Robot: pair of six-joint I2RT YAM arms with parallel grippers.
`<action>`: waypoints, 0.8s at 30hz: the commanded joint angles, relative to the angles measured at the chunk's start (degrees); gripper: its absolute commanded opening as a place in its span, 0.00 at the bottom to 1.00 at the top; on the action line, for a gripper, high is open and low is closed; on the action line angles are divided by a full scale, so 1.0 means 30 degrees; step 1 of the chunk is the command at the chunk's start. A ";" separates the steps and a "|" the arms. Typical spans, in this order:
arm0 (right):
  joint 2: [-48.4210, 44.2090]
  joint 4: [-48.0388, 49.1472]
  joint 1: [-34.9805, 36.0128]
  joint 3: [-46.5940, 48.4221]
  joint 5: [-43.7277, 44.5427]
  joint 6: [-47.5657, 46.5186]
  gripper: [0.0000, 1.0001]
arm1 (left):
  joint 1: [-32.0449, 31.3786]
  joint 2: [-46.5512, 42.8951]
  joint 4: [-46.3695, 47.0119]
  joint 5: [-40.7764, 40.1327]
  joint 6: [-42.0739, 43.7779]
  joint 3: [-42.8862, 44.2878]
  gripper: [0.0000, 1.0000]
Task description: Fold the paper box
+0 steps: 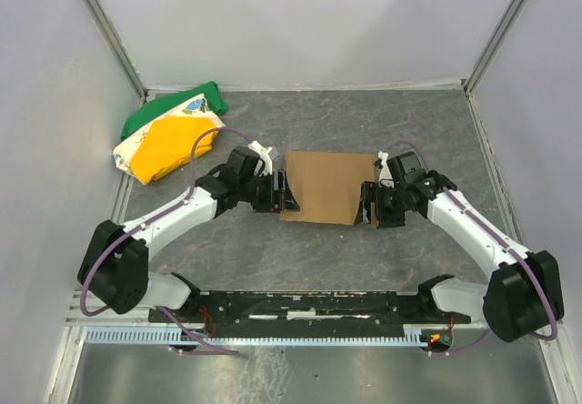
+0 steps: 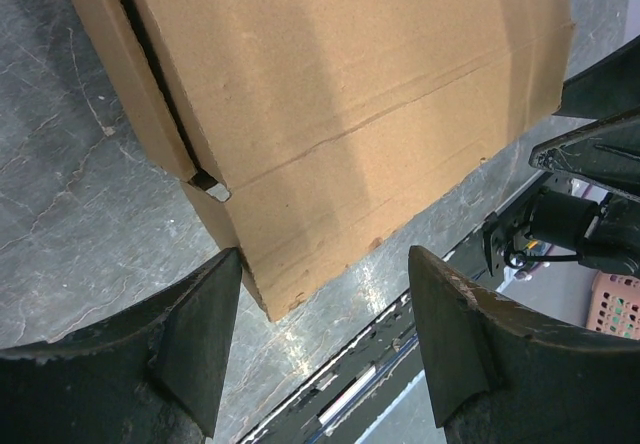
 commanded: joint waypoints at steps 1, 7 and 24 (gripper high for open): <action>0.0391 0.1777 0.0109 0.0072 -0.1911 0.0247 0.76 | -0.0158 0.0263 0.1203 0.1814 0.0631 -0.0169 0.74; 0.1133 0.2454 0.0092 -0.0190 -0.2491 0.0273 0.74 | -0.0161 0.0948 0.1882 0.2073 0.0476 -0.0646 0.74; 0.2756 0.3970 0.0081 -0.1123 -0.0225 -0.0482 0.65 | -0.0152 0.2023 0.2532 0.0870 0.0990 -0.1404 0.72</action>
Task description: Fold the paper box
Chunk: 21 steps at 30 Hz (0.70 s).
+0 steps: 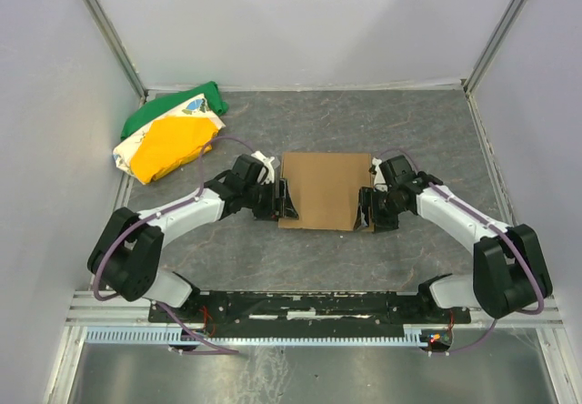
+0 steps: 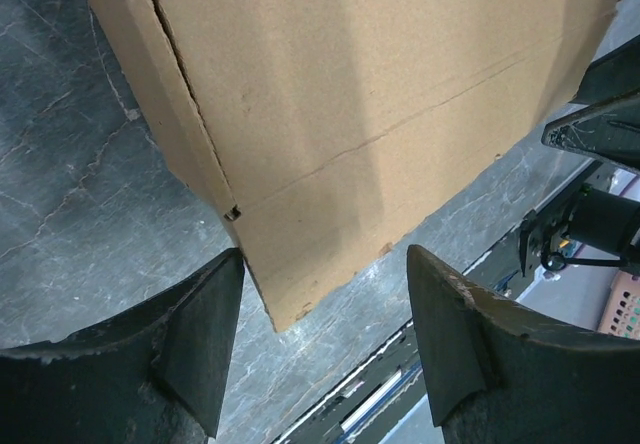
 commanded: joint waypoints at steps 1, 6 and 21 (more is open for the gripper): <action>0.0222 0.2440 0.0122 -0.0376 0.0187 -0.0292 0.65 | -0.0199 0.0578 0.1057 0.0505 0.1132 -0.0165 0.72; -0.0356 0.2262 0.0122 -0.0497 0.1496 -0.0881 0.72 | -0.0198 0.0477 0.0295 -0.1172 0.1627 -0.0125 0.72; -0.2194 0.2379 0.0142 -0.0415 0.3594 -0.1199 0.75 | -0.0194 0.0000 -0.0577 -0.4126 0.1902 0.0260 0.72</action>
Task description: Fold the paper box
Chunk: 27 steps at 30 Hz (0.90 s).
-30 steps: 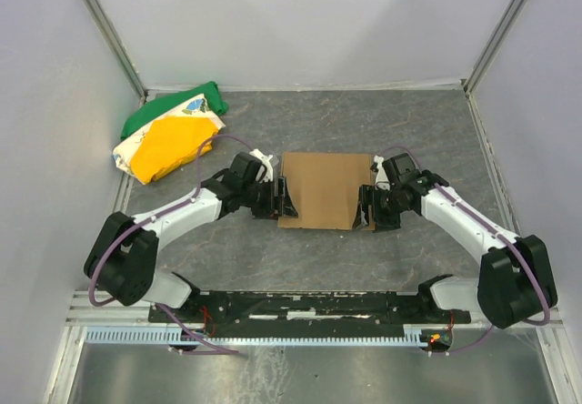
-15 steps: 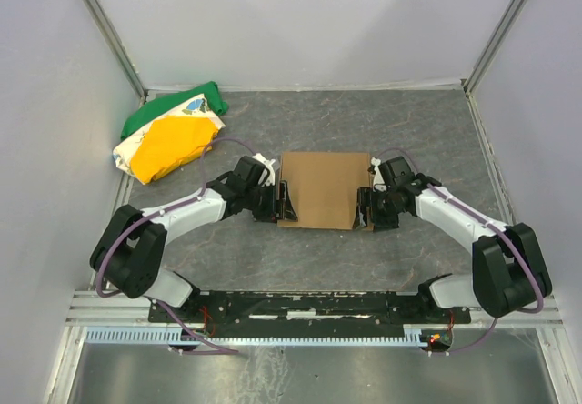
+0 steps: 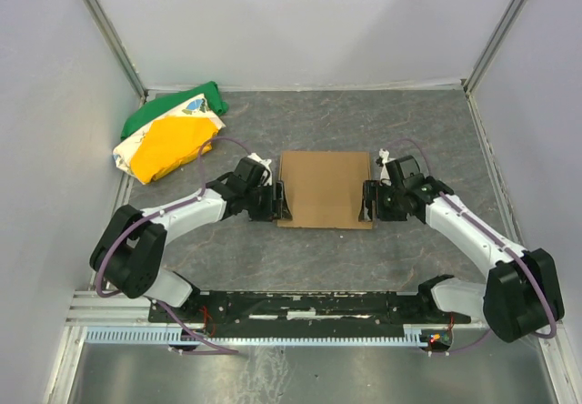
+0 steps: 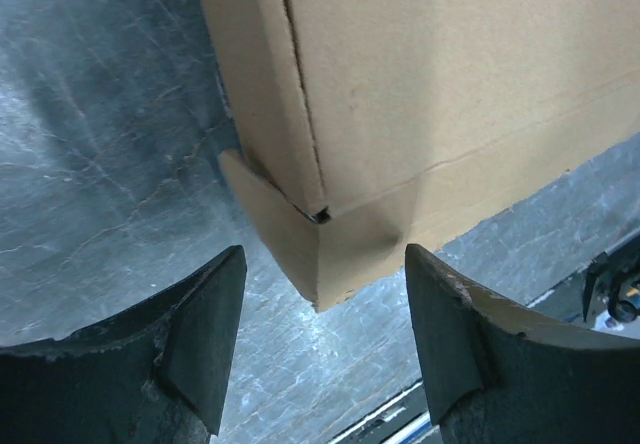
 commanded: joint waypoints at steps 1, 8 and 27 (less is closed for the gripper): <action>0.0605 0.1600 0.0062 0.0118 0.0189 -0.0503 0.75 | -0.0048 -0.0523 0.0109 -0.1565 0.1419 0.0373 0.72; 0.1049 0.4050 0.0106 -0.0403 0.0137 -0.0450 0.75 | -0.0139 -0.1316 0.3157 -0.3277 0.1408 -0.1600 0.72; 0.0689 0.3236 0.0078 -0.0951 -0.2558 0.0652 0.73 | -0.0310 -0.1557 0.5906 0.0581 -0.0107 -0.2156 0.72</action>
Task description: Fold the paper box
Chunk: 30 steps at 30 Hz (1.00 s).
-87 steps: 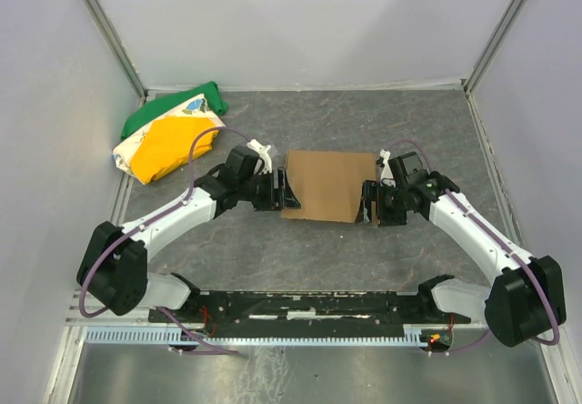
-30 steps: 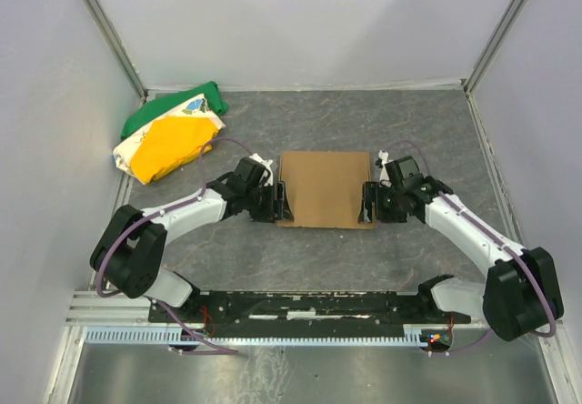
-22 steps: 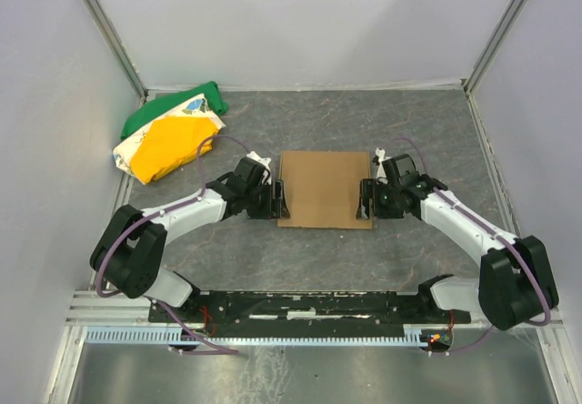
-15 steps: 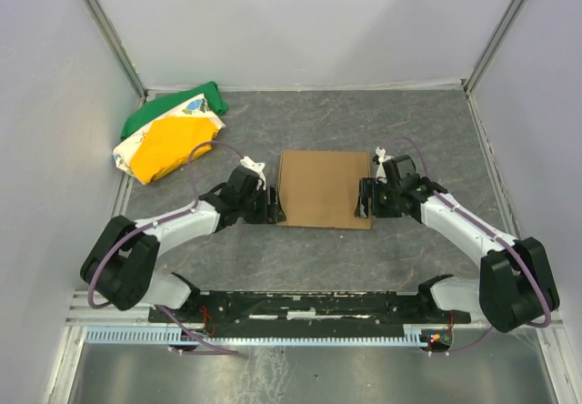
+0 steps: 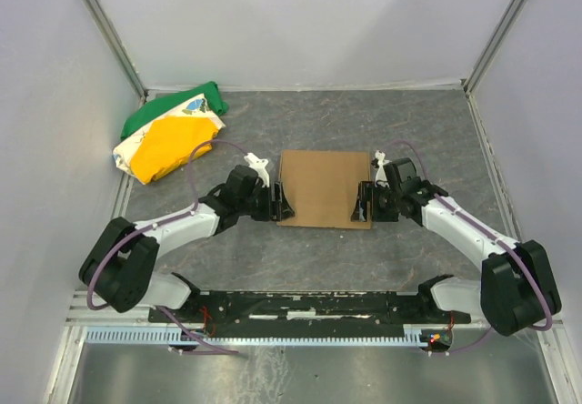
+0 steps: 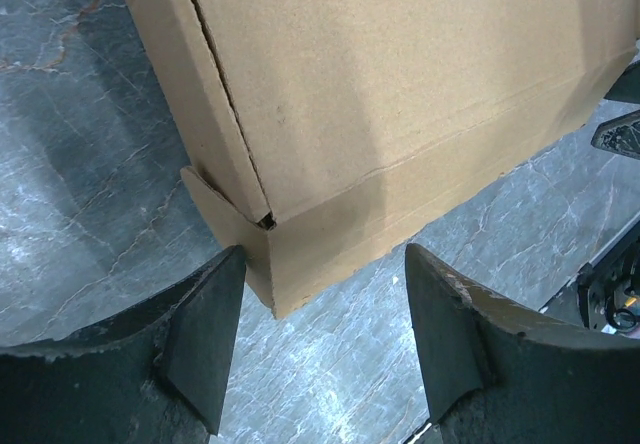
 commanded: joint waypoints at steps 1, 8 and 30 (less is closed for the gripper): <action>0.0026 0.0158 0.0065 0.0339 -0.1141 0.0339 0.73 | -0.0155 0.0574 0.0099 0.0951 -0.0443 0.1088 0.72; -0.0639 -0.0147 0.0059 0.0960 -0.3160 0.1196 0.72 | -0.0168 -0.0064 -0.0770 0.2268 -0.0804 0.1773 0.72; -0.2114 -0.3903 0.0056 0.3067 -0.3845 0.1905 0.71 | 0.0026 -0.1442 -0.6036 0.3665 -0.1270 0.4178 0.71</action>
